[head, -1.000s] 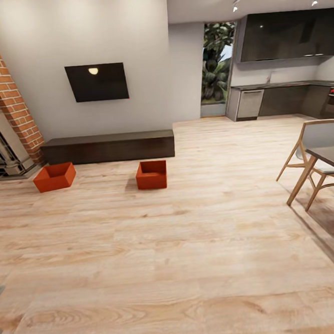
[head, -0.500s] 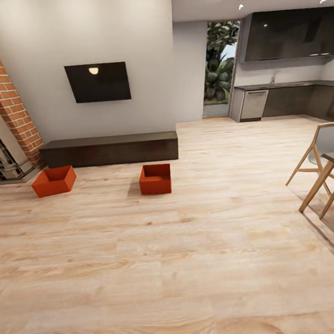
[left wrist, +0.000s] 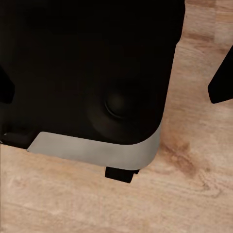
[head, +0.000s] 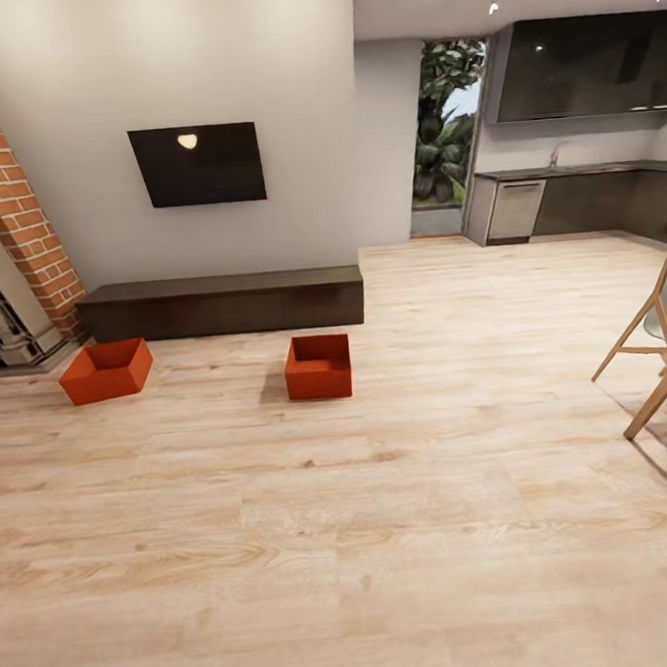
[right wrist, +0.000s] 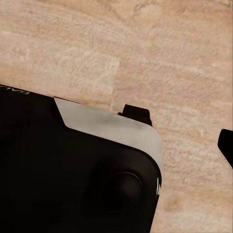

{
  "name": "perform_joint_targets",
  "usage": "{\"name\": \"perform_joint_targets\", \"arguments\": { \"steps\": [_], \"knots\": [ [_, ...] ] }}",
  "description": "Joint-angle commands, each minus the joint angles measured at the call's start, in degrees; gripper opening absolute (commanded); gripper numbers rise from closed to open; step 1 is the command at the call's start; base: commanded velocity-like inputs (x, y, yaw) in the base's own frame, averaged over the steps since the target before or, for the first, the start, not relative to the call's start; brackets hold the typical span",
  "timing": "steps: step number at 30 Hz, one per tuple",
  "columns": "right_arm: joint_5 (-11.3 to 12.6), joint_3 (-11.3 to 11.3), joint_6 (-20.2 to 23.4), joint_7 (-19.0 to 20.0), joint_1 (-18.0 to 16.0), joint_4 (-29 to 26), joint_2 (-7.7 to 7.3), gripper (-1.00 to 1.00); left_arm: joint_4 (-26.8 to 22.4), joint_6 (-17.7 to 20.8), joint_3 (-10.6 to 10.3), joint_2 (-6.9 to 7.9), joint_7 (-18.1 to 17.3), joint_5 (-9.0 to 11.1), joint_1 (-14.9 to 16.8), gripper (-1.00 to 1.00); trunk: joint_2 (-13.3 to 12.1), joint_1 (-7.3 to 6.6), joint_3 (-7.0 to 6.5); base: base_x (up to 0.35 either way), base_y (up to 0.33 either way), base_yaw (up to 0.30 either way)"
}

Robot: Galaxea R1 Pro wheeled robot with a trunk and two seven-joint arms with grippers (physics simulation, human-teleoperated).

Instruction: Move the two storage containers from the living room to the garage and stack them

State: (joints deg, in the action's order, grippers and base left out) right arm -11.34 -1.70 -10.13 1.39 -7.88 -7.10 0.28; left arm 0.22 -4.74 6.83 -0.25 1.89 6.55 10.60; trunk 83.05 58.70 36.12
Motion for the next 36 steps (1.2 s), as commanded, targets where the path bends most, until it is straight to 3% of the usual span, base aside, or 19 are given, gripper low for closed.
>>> {"name": "perform_joint_targets", "arguments": {
  "steps": [1,36],
  "knots": [
    [-0.1,-0.1,-0.2,0.0,0.0,0.0,-0.01,1.00,0.0,-0.2,0.3,-0.02,0.0,0.3,0.0,1.00,0.0,0.03,0.05,0.301,0.146,0.000],
    [-0.1,-0.1,-0.2,0.0,0.0,0.0,-0.01,1.00,0.0,-0.2,0.3,-0.11,0.0,0.3,0.0,1.00,0.0,0.03,0.05,0.301,0.143,0.000]
  ]
}}
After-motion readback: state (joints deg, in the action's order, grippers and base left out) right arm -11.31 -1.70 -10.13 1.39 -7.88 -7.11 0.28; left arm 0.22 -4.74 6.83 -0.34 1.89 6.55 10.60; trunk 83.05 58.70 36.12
